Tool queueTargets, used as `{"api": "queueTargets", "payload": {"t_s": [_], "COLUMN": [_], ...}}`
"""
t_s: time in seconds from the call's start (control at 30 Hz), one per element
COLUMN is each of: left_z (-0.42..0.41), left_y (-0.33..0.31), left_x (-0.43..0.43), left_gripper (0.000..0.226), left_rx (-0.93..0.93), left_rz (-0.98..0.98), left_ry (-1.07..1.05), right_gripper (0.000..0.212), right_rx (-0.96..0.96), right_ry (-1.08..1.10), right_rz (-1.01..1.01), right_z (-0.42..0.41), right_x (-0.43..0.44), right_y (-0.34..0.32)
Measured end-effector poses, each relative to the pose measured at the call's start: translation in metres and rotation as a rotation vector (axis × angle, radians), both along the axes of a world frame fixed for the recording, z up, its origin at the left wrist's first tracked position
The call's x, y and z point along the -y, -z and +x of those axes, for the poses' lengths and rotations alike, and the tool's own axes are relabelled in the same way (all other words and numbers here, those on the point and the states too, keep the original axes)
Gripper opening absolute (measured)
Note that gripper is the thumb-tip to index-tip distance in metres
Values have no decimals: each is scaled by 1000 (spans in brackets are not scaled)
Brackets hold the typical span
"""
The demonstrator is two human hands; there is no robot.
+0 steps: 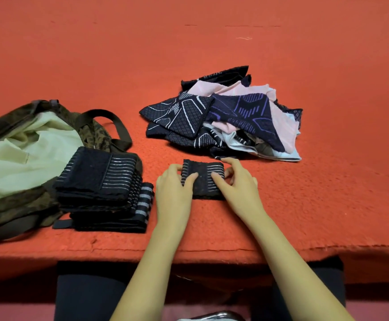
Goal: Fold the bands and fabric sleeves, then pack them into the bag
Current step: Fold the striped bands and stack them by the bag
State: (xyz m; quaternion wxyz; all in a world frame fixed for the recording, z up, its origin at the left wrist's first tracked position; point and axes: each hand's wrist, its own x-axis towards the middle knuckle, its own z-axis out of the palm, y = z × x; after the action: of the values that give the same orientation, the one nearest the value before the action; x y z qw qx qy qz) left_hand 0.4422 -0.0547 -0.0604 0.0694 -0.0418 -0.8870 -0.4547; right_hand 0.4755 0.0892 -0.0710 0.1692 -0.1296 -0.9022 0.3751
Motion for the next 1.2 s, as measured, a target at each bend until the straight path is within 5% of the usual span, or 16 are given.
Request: {"api": "queueTargets", "payload": {"t_s": [0.33,0.53,0.7,0.97,1.2], "left_z": [3,2,15,-10,-15], "left_y": [13,16,-2,-106,-137], "left_x": [2,-3,-3,43,145], "left_gripper": [38,56,57,26,10], "left_rx": [-68,-129,-126,-208,-115], "left_rz": [-53,-263,42,45,-117], "left_ry": [-51,23,320,296,258], "right_gripper": [36,40,35,20,12], "right_rx": [-27,-124,-270,-372,-155], "right_ry": [-90,-165,-78,-234,-457], "right_rz": [50,-150,-407,-524,-440], "right_z": [6,9,14,-10,-26], "right_x": [0,-1,-6,31,108], "right_y": [0,-3,-10,-80,-103]}}
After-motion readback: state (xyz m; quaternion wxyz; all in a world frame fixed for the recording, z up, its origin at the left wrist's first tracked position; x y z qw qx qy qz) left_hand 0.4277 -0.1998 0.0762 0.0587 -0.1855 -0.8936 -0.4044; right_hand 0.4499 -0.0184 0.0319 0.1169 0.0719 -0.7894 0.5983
